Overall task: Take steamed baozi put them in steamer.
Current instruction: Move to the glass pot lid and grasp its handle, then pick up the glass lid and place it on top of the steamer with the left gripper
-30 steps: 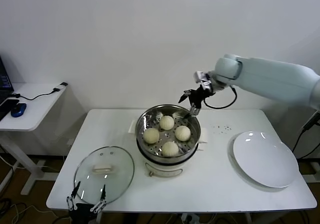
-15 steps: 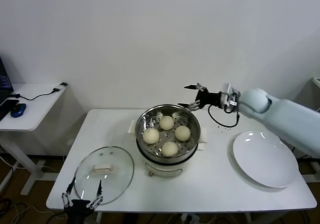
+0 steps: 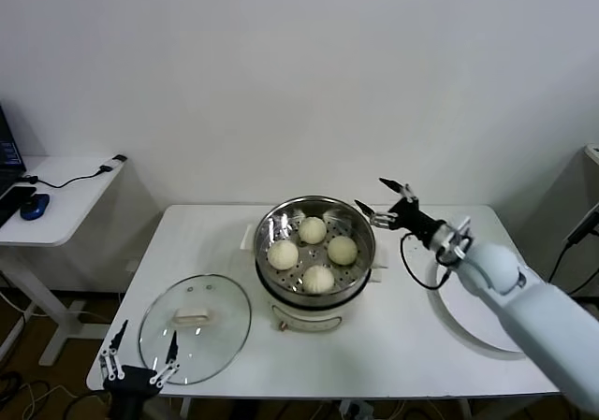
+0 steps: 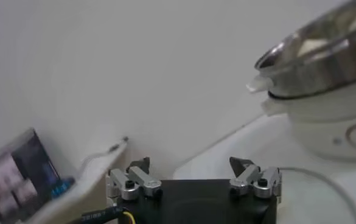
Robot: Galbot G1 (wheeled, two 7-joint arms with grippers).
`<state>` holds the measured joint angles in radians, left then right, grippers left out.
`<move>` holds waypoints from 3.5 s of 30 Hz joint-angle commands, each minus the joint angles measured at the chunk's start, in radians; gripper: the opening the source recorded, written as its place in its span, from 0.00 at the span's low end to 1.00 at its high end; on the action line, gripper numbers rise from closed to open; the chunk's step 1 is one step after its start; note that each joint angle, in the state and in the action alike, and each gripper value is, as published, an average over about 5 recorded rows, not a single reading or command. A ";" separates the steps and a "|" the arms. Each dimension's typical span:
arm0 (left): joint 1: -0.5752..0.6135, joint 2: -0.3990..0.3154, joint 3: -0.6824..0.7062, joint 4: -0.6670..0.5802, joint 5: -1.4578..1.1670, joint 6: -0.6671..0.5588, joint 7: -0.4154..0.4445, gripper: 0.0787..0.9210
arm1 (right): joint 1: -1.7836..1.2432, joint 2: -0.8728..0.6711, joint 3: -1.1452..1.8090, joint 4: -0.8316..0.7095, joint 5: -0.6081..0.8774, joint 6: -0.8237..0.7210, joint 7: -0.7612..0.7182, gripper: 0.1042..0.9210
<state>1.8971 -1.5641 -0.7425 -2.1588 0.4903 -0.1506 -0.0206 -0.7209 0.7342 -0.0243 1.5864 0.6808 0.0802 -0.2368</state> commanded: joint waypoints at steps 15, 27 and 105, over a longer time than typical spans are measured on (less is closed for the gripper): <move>-0.198 0.065 0.103 0.258 1.164 0.130 -0.088 0.88 | -0.561 0.295 0.590 -0.037 -0.269 0.024 0.034 0.88; -0.312 0.059 0.239 0.408 1.025 0.381 -0.130 0.88 | -0.581 0.327 0.613 -0.074 -0.342 0.049 0.028 0.88; -0.765 0.610 0.558 -0.052 0.765 0.911 0.311 0.08 | -0.479 0.313 0.599 -0.212 -0.431 0.097 0.007 0.88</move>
<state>1.4537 -1.1058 -0.5014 -2.1129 1.2055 0.4755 -0.0166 -1.2374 1.0540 0.5867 1.3858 0.2448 0.1777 -0.2359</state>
